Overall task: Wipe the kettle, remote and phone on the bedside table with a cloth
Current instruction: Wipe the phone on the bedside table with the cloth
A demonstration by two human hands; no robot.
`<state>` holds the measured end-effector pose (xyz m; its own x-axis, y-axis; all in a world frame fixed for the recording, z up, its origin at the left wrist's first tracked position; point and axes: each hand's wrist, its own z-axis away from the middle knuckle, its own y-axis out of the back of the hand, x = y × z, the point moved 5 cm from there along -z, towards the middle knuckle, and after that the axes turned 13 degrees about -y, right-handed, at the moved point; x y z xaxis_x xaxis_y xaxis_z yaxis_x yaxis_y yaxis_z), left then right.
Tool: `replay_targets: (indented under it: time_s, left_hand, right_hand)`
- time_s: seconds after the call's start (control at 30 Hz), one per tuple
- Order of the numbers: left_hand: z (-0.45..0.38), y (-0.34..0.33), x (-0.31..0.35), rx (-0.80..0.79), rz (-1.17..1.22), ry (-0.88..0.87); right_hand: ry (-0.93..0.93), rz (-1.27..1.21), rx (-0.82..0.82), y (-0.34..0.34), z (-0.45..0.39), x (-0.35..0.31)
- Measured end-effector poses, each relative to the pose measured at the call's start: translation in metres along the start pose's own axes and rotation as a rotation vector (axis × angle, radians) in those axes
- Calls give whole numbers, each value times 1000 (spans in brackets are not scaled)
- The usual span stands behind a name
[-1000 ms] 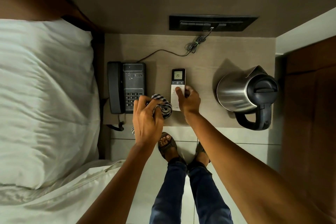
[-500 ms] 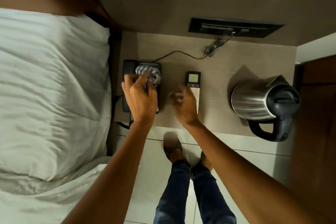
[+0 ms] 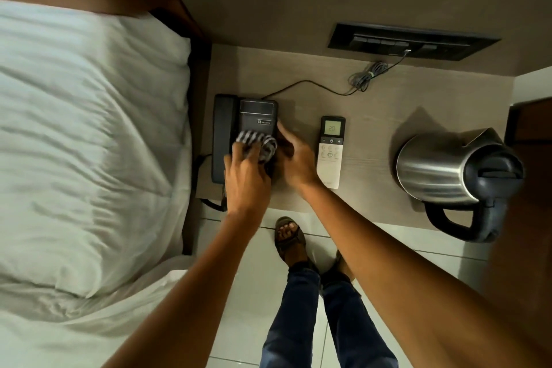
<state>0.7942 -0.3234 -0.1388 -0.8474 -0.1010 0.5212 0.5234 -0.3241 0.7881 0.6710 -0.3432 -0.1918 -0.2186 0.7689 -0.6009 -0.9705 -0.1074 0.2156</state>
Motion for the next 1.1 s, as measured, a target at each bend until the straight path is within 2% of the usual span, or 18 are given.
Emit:
replay_targets:
  time_s: [0.13, 0.27, 0.37, 0.43, 0.6, 0.7, 0.87, 0.97, 1.1]
  left_hand:
    - [14, 6, -5, 9, 41, 58]
    - [-45, 26, 8, 148, -30, -38]
    - [-76, 19, 15, 74, -152, -76]
    - [-53, 3, 13, 7, -193, -68]
    - [46, -22, -15, -47, -120, 23]
    - [43, -11, -11, 20, -110, -18]
    - [-39, 15, 9, 177, -134, -72]
    - [-50, 4, 11, 77, -193, -71]
    - [9, -13, -9, 4, -198, -41]
  right_hand:
    - [14, 8, -14, -2, 2, -1]
    - [-32, -59, -8, -1, 3, 0]
    - [-58, -77, -34, -3, 3, 2]
    - [-62, -59, -55, -1, 0, 4]
    - [12, 15, -65, 0, -6, 6]
    - [27, -9, -50, -1, -6, 7]
    - [-38, -147, -83, -4, -3, 12]
    - [-52, -144, -104, -3, -4, 9]
    - [9, -6, -80, 0, -5, 6]
